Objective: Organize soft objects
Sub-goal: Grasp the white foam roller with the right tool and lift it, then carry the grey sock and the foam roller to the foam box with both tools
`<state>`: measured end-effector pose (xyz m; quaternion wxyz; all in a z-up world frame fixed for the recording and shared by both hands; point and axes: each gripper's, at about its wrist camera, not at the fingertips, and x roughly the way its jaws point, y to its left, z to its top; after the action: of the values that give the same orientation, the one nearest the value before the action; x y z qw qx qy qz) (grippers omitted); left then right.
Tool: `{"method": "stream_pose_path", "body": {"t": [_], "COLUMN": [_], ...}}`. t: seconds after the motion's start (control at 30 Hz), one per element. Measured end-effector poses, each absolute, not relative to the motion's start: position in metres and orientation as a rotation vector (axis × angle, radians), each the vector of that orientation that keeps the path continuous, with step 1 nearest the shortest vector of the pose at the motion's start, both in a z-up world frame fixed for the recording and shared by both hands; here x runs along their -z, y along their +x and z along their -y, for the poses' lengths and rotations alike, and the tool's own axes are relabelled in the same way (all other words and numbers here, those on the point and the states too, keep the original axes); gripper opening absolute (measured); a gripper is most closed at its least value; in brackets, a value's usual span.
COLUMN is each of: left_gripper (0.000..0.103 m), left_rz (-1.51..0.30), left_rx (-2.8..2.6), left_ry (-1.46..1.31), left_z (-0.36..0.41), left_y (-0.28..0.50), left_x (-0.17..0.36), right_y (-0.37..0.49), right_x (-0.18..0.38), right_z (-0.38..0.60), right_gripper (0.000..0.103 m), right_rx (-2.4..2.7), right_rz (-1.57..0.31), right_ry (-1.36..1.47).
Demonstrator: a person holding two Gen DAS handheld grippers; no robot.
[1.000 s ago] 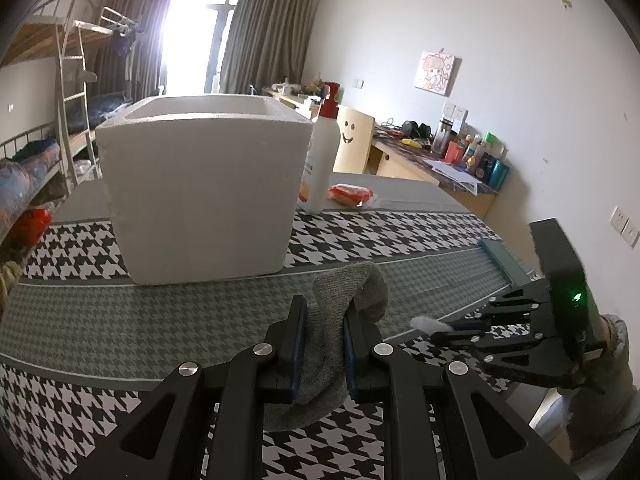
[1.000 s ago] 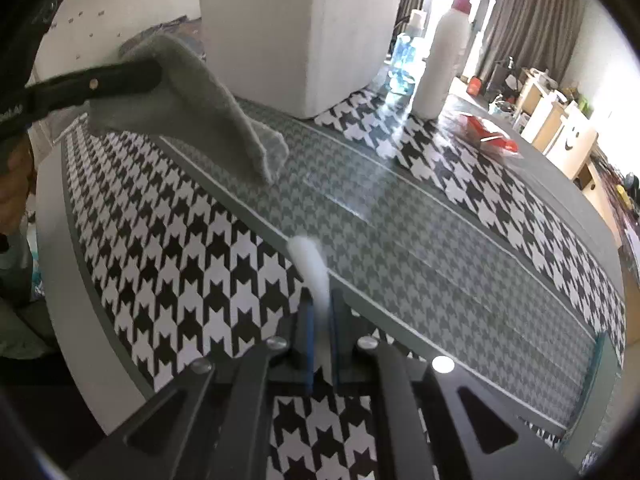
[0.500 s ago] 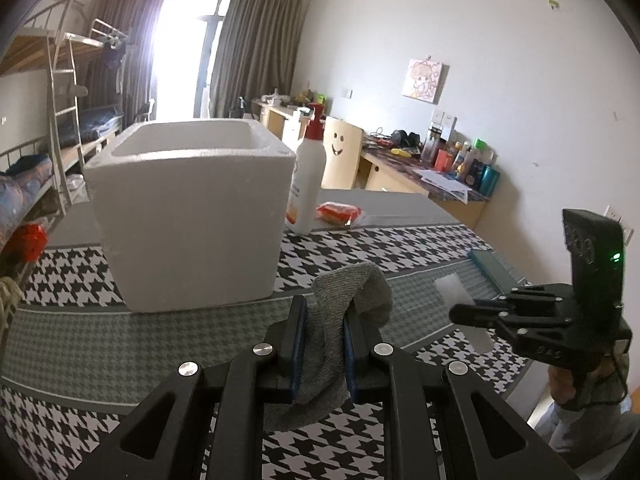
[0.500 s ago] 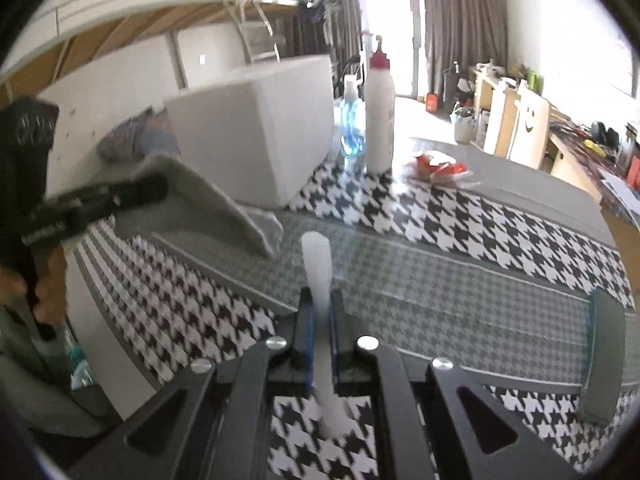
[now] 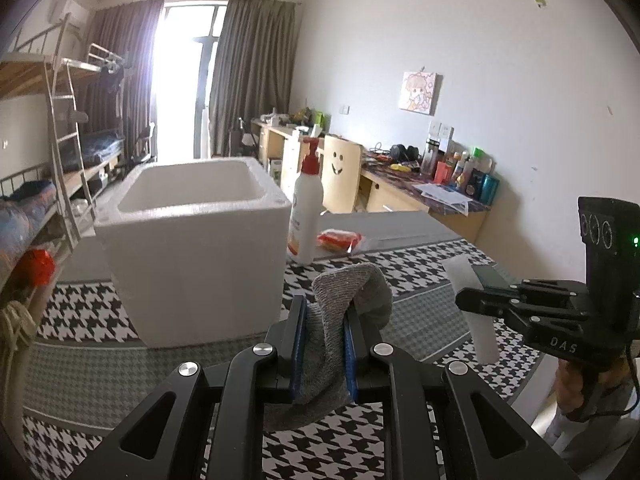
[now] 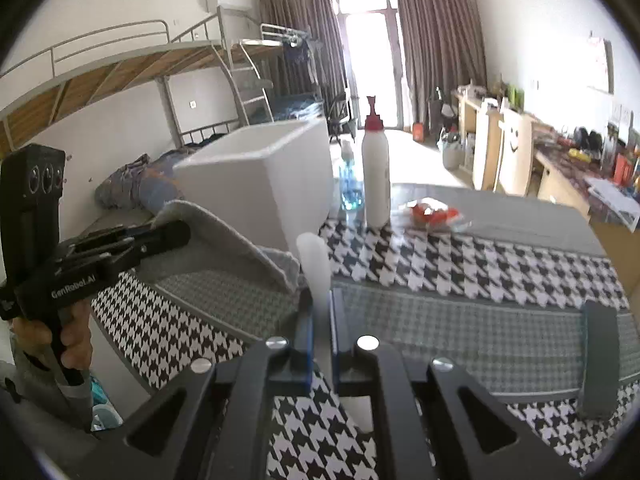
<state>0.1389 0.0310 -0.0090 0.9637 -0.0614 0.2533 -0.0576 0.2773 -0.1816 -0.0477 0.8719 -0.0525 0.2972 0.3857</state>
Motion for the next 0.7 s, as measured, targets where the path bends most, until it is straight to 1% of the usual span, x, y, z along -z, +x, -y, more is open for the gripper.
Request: {"method": "stream_pose_path", "body": {"t": [0.7], "left_gripper": [0.018], "left_rz": [-0.445], "left_rx": [0.123], "left_ry": [-0.078], "left_z": [-0.032], "left_y": [0.141], "left_x": [-0.028], "right_y": [0.271], "right_x": [0.009], "right_z": [0.173], "right_gripper": [0.009], "right_rx": [-0.761], "right_rz": [-0.530], "right_ry": [-0.108]}}
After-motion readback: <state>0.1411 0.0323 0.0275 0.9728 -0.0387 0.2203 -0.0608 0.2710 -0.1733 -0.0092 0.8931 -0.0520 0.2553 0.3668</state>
